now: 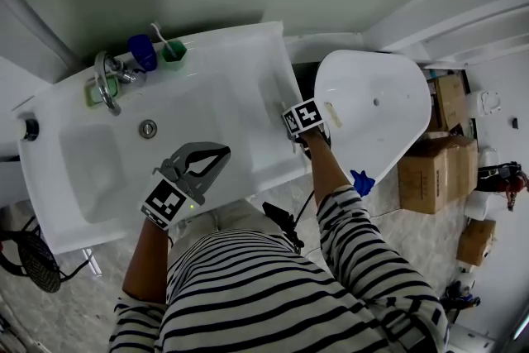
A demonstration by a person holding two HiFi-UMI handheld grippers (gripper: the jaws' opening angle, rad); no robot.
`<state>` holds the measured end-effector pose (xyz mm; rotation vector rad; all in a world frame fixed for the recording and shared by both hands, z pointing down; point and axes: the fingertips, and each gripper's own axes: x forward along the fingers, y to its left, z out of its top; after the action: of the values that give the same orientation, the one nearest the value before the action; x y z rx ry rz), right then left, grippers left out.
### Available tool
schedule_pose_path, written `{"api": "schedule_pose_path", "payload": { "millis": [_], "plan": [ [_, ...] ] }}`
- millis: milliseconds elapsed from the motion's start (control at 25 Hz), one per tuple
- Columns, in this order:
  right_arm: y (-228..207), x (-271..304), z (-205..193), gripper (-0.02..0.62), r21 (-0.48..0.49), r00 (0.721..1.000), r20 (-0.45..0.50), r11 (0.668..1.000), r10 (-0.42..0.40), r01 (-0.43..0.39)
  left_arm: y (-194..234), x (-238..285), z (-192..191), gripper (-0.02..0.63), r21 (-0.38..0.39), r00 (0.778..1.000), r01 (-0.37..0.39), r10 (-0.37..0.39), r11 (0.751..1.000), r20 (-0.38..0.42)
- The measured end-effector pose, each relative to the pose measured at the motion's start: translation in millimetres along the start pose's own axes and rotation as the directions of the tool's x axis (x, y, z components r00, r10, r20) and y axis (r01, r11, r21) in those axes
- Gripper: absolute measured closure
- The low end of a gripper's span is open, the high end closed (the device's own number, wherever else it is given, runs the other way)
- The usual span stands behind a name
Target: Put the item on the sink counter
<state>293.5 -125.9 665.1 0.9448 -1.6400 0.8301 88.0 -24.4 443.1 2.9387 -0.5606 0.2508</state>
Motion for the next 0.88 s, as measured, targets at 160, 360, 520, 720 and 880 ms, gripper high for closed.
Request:
{"api": "schedule_pose_path", "payload": {
  "millis": [160, 360, 520, 720, 880],
  "plan": [
    [8, -11, 23, 0.574, 0.014, 0.997, 0.070, 0.999, 0.030, -0.031, 3, -5, 2, 0.600, -0.001, 1.000, -0.017, 0.017, 1.000, 0.004],
    [31, -34, 75, 0.574, -0.026, 0.976, 0.208, 0.998, 0.063, -0.059, 9, -14, 1, 0.600, -0.003, 0.999, -0.044, 0.044, 0.999, 0.010],
    [56, -54, 117, 0.574, -0.095, 0.951, 0.296, 0.994, 0.088, -0.062, 14, -21, 1, 0.600, -0.006, 0.998, -0.066, 0.066, 0.998, 0.013],
    [88, -79, 168, 0.574, -0.147, 0.899, 0.412, 0.984, 0.150, -0.097, 21, -32, 1, 0.600, -0.012, 0.995, -0.098, 0.098, 0.995, 0.014],
    [115, -97, 205, 0.574, -0.189, 0.849, 0.492, 0.976, 0.190, -0.109, 27, -41, -1, 0.600, -0.018, 0.992, -0.127, 0.127, 0.992, 0.013]
  ]
}}
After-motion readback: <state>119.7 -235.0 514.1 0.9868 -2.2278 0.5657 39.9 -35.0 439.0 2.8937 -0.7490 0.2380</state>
